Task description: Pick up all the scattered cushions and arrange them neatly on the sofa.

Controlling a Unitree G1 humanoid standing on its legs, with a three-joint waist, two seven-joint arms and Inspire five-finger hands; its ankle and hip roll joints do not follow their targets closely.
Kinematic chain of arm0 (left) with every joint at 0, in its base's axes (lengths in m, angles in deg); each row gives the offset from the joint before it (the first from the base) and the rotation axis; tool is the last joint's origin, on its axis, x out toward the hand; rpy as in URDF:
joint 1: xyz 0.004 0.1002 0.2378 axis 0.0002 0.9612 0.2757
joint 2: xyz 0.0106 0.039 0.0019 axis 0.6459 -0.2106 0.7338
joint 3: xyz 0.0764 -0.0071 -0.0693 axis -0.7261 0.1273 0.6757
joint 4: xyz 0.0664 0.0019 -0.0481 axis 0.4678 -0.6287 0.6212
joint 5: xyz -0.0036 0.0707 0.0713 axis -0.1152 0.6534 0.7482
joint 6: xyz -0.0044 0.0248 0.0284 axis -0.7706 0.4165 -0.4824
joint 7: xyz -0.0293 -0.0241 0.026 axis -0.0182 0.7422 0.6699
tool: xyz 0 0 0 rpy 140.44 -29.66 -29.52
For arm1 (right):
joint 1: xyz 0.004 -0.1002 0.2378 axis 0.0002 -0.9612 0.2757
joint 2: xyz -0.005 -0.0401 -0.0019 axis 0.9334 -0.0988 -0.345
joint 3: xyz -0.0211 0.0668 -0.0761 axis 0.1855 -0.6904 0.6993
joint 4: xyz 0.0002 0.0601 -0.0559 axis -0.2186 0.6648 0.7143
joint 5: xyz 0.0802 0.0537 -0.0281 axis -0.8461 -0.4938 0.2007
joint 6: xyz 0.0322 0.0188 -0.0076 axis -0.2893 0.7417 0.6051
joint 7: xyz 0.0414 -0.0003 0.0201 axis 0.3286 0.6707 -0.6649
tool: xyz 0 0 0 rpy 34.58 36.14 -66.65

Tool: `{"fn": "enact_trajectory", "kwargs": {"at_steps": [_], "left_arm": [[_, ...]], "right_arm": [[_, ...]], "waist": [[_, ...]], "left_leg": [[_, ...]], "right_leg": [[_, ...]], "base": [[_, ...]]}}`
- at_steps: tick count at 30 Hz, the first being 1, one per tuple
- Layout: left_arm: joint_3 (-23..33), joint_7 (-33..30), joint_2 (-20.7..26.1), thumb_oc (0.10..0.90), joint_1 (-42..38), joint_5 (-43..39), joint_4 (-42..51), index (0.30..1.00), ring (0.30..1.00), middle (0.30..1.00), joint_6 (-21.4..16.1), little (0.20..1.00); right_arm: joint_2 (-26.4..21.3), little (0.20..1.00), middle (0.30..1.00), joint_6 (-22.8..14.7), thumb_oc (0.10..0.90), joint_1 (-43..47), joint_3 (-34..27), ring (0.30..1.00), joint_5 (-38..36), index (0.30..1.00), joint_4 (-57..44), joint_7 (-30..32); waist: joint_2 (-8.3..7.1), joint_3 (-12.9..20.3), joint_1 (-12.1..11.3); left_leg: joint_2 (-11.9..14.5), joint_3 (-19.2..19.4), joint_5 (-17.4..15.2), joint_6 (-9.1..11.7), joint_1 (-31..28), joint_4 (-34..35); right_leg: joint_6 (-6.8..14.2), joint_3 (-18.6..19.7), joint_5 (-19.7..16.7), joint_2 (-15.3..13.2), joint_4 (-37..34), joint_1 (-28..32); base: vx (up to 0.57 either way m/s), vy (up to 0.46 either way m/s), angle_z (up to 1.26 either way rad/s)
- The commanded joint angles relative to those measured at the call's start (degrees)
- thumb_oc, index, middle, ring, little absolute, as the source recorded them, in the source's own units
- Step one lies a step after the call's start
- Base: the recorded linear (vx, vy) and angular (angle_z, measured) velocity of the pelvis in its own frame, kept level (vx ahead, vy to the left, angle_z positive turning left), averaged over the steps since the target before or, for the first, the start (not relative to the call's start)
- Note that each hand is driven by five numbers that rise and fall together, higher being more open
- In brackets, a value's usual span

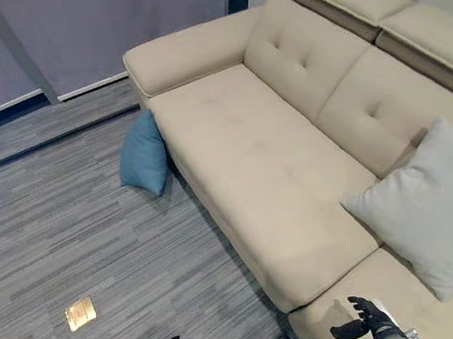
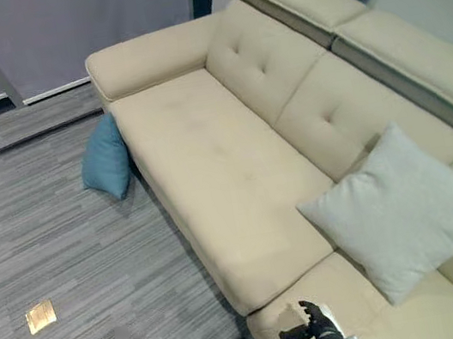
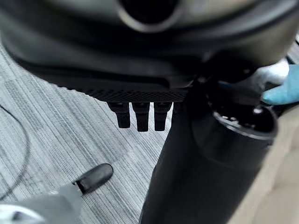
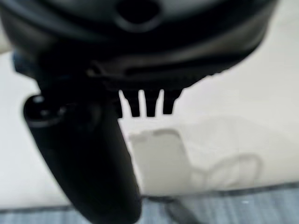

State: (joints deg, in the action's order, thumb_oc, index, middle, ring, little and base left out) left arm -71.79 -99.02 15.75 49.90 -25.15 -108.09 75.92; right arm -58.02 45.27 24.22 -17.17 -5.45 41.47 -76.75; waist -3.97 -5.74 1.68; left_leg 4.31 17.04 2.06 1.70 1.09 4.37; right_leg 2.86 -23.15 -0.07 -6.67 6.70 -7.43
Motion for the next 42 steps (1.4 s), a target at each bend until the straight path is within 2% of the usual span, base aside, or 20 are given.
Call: {"fn": "enact_trajectory", "kwargs": {"at_steps": [1,3,4,6,7,8,11,16,19,20,21,23,27,31,33,35,37,38,39,42], "left_arm": [[2.6,-1.26,5.67,0.8,-0.47,0.63,1.62,0.9,0.9,0.9,-0.85,0.9],[2.96,-1.69,6.05,0.8,-0.65,-0.16,2.03,0.9,0.9,0.9,-1.14,0.9],[2.96,-1.69,6.05,0.8,-0.67,-0.16,2.03,0.9,0.9,0.9,-1.13,0.9],[2.33,-1.86,6.24,0.8,-1.08,-0.59,2.74,0.9,0.9,0.9,-1.54,0.9],[1.69,-1.59,6.22,0.8,-1.55,-0.55,2.89,0.9,0.9,0.9,-1.83,0.9],[1.69,-1.59,6.2,0.8,-1.55,-0.55,2.88,0.9,0.9,0.9,-1.84,0.9],[0.29,-0.95,6.45,0.8,-3.32,0.61,2.41,0.9,0.9,0.9,-2.06,0.9],[-0.17,-0.66,4.95,0.8,-2.79,0.53,1.88,0.9,0.9,0.9,-1.93,0.9],[-0.66,-0.61,4.13,0.8,-2.34,0.54,2.18,0.9,0.9,0.9,-1.64,0.9],[-0.68,-0.51,3.66,0.8,-2.08,0.28,1.94,0.9,0.9,0.9,-1.31,0.9],[-0.68,-0.51,3.66,0.8,-2.08,0.28,1.94,0.9,0.9,0.9,-1.31,0.9],[0.18,-0.71,3.51,0.8,-1.15,0.01,0.62,0.9,0.9,0.9,-0.67,0.9],[0.53,-1.02,3.85,0.8,-1.06,-0.48,0.12,0.9,0.9,0.9,-0.65,0.9],[0.04,-0.71,3.8,0.8,-1.08,-0.31,0.43,0.9,0.9,0.9,-0.7,0.9],[-0.5,-0.6,3.87,0.8,-1.1,0.18,0.98,0.9,0.9,0.9,-0.8,0.9],[-0.68,-0.67,4.27,0.8,-1.69,0.17,1.89,0.9,0.9,0.9,-0.85,0.9],[-0.51,-0.86,4.89,0.8,-2.35,-0.22,3.08,0.9,0.9,0.9,-0.74,0.9],[-0.46,-1.14,5.52,0.8,-3.0,-0.36,3.46,0.9,0.9,0.9,-0.64,0.9],[-0.18,-1.3,5.68,0.8,-3.0,-0.7,3.69,0.9,0.9,0.9,-0.72,0.9],[0.25,-1.33,5.72,0.8,-2.58,-1.3,4.17,0.9,0.9,0.9,-0.82,0.9]], "right_arm": [[0.28,0.9,0.9,-0.88,0.8,1.74,1.68,0.9,2.84,0.9,-0.72,-0.03],[0.42,0.9,0.9,-1.04,0.8,2.1,1.92,0.9,2.76,0.9,-1.33,-0.14],[0.41,0.9,0.9,-1.04,0.8,2.12,1.91,0.9,2.76,0.9,-1.32,-0.14],[-0.06,0.9,0.9,-1.11,0.8,2.43,2.04,0.9,2.17,0.9,-1.83,-0.06],[-0.41,0.9,0.9,-1.12,0.8,2.21,1.9,0.9,1.58,0.9,-1.68,-0.17],[-0.42,0.9,0.9,-1.13,0.8,2.21,1.9,0.9,1.57,0.9,-1.67,-0.17],[0.04,0.9,0.9,-1.34,0.8,0.59,0.96,0.9,0.07,0.9,-0.76,-0.48],[0.35,0.9,0.9,-1.0,0.8,-0.79,0.0,0.9,-0.27,0.9,0.62,-0.66],[-0.18,0.9,0.9,-1.1,0.8,-1.12,-0.31,0.9,-0.17,0.9,0.44,-0.58],[-0.47,0.9,0.9,-0.99,0.8,-0.78,-0.56,0.9,-0.35,0.9,1.04,-0.26],[-0.47,0.9,0.9,-1.0,0.8,-0.78,-0.56,0.9,-0.35,0.9,1.04,-0.26],[-0.56,0.9,0.9,-0.52,0.8,-0.47,-0.59,0.9,-0.71,0.9,1.96,-0.32],[-0.21,0.9,0.9,-0.35,0.8,-0.48,-0.29,0.9,-1.13,0.9,2.43,-0.08],[0.35,0.9,0.9,-0.13,0.8,-1.04,-1.02,0.9,-0.96,0.9,3.11,-0.22],[0.76,0.9,0.9,-0.07,0.8,-0.96,-0.97,0.9,-0.53,0.9,3.1,-0.29],[1.22,0.9,0.9,-0.08,0.8,-0.45,-0.67,0.9,-0.12,0.9,2.82,-0.4],[1.29,0.9,0.9,0.12,0.8,0.32,-0.23,0.9,0.27,0.9,2.12,-0.6],[1.48,0.9,0.9,0.0,0.8,0.85,0.14,0.9,0.26,0.9,1.36,-0.41],[1.61,0.9,0.9,-0.05,0.8,0.83,0.35,0.9,0.31,0.9,0.84,-0.35],[1.68,0.9,0.9,-0.07,0.8,0.47,0.43,0.9,0.24,0.9,0.51,-0.52]], "waist": [[-2.29,-0.45,-0.67],[-1.73,-0.82,-0.63],[-1.68,-0.68,-0.64],[-1.49,-0.68,-0.08],[-1.56,-0.49,0.28],[-1.52,-0.65,0.38],[-1.58,-0.73,1.45],[-1.42,-0.65,1.27],[-1.54,-1.3,1.48],[-2.01,-2.02,1.45],[-2.0,-2.0,1.46],[-2.15,-1.63,0.82],[-2.76,-1.02,-1.08],[-2.51,-0.25,-1.33],[-2.71,0.2,-1.42],[-3.1,0.02,-1.75],[-3.15,-0.42,-1.59],[-2.34,-0.75,-1.16],[-1.83,-1.04,-0.93],[-1.2,-1.24,-0.16]], "left_leg": [[-2.88,-4.7,-4.11,-0.63,3.49,-3.55],[-3.3,-6.64,-4.21,-1.02,2.72,-3.22],[-3.23,-6.63,-4.14,-1.01,2.95,-3.26],[-4.41,-9.79,-3.84,-0.97,2.24,-2.7],[-5.79,-12.17,-3.77,-1.02,1.88,-2.33],[-5.77,-12.31,-3.81,-1.01,1.65,-2.28],[-7.58,-16.74,-3.64,-0.67,1.23,-1.46],[-8.55,-18.81,-5.27,-0.04,1.6,-3.84],[-8.79,-17.52,-7.23,0.65,3.44,-8.97],[-7.67,-13.92,-7.72,1.78,6.67,-14.18],[-7.67,-13.93,-7.74,1.78,6.72,-14.23],[-3.45,-9.1,-6.14,1.89,9.53,-13.8],[-1.04,-10.93,-0.74,3.04,15.13,-10.88],[-0.93,-10.28,-0.27,2.88,15.06,-9.79],[-1.96,-10.46,-1.03,2.3,14.75,-10.68],[-3.26,-10.47,-2.82,0.84,13.36,-11.19],[-4.41,-9.88,-3.96,-0.94,11.48,-10.83],[-4.52,-9.95,-4.43,-1.92,9.71,-9.7],[-4.52,-9.9,-4.95,-2.35,8.33,-9.09],[-5.08,-10.36,-5.7,-2.71,5.24,-7.54]], "right_leg": [[5.27,7.28,2.29,-3.68,6.74,2.28],[5.04,11.55,2.82,-1.91,9.74,-0.07],[5.0,11.54,2.65,-1.83,9.59,-0.22],[4.5,17.47,4.26,2.39,7.0,-1.18],[4.36,20.5,3.66,4.27,3.85,-1.88],[4.36,20.36,3.71,4.28,3.77,-1.59],[4.48,22.17,2.34,6.27,-0.08,-2.0],[3.74,19.59,2.16,5.25,-2.11,-0.02],[3.24,17.75,2.56,4.28,-2.8,1.29],[3.0,15.87,2.93,3.25,-3.64,2.68],[3.0,15.86,2.93,3.26,-3.64,2.66],[3.18,14.28,3.77,2.72,-5.02,4.71],[3.17,15.05,5.97,3.06,-6.16,7.1],[3.68,15.12,7.37,2.48,-5.87,9.21],[4.26,15.78,7.17,1.11,-3.83,9.34],[5.13,17.24,5.93,-0.62,1.93,7.77],[5.85,18.5,1.07,-2.28,9.47,4.57],[5.53,19.48,-1.38,-2.22,15.5,1.79],[5.26,19.75,-1.69,-2.09,18.52,0.18],[4.47,19.91,-1.06,-0.69,19.72,-2.4]], "base": [[0.04,0.101,0.6],[0.07,0.077,0.53],[0.09,0.042,0.52],[0.16,0.033,0.72],[0.16,0.035,0.81],[0.14,0.017,0.77],[0.13,-0.038,1.27],[0.09,-0.072,0.87],[0.05,-0.043,0.99],[0.02,-0.018,0.71],[0.04,-0.011,0.66],[0.17,0.042,0.55],[0.25,0.06,0.22],[0.31,0.152,0.17],[0.29,0.214,-0.29],[0.28,0.243,-0.61],[0.25,0.265,-0.46],[0.28,0.27,-0.17],[0.2,0.188,-0.08],[0.28,0.133,0.07]]}}
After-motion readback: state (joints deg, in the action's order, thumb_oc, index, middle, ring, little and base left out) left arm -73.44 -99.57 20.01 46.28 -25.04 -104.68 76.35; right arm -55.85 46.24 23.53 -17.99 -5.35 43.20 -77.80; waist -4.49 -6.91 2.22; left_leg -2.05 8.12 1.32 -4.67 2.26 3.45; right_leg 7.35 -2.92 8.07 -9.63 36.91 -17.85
